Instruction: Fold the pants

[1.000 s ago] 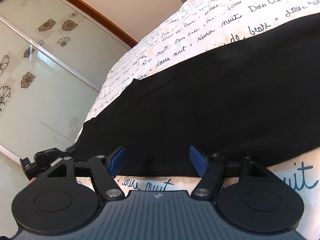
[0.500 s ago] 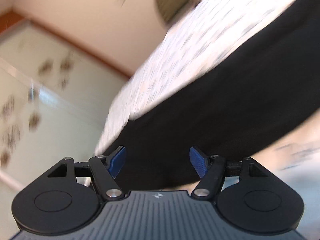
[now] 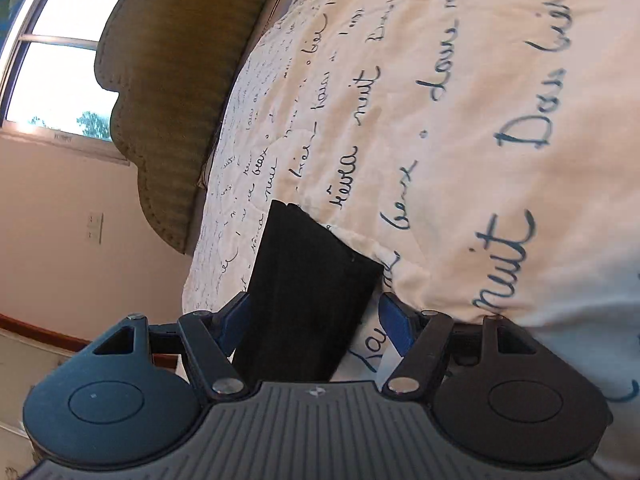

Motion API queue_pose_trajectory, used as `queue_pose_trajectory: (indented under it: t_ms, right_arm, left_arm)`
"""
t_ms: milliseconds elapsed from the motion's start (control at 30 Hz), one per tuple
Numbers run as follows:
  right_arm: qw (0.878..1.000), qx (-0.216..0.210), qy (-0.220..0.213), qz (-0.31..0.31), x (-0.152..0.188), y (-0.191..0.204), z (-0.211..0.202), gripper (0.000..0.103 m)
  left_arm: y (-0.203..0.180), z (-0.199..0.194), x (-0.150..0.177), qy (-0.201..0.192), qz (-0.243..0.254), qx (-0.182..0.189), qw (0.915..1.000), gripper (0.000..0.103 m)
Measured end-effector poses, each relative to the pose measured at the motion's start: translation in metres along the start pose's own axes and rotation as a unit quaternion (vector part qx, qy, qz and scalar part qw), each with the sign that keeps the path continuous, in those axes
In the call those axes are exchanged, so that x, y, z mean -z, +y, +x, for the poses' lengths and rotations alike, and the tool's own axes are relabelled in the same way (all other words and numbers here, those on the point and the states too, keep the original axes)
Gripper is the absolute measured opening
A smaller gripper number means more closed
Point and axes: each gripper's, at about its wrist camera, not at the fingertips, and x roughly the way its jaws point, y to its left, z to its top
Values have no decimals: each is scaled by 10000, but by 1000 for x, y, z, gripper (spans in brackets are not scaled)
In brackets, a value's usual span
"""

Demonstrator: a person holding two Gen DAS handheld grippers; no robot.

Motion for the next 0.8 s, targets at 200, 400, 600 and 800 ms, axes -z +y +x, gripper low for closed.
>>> queue_pose_trajectory:
  t_ms: [200,400,600,800]
  right_arm:
    - [9997,-161,-165,-51,-1,1,6,70]
    - [9985,-437,-329,-103,-2,-5,8,68]
    - [9975,-489,-503,-96,0,2,20,66]
    - [9967,-213,-665,-409,-4,10,37,35]
  left_arm:
    - [-34,48,31,671,287,296,9969,69]
    - [-29,55,56,652,448,329,9963,83]
    - [-36,56,56,721,671,315,9946,92]
    - [-36,55,55,726,641,357,9947,94]
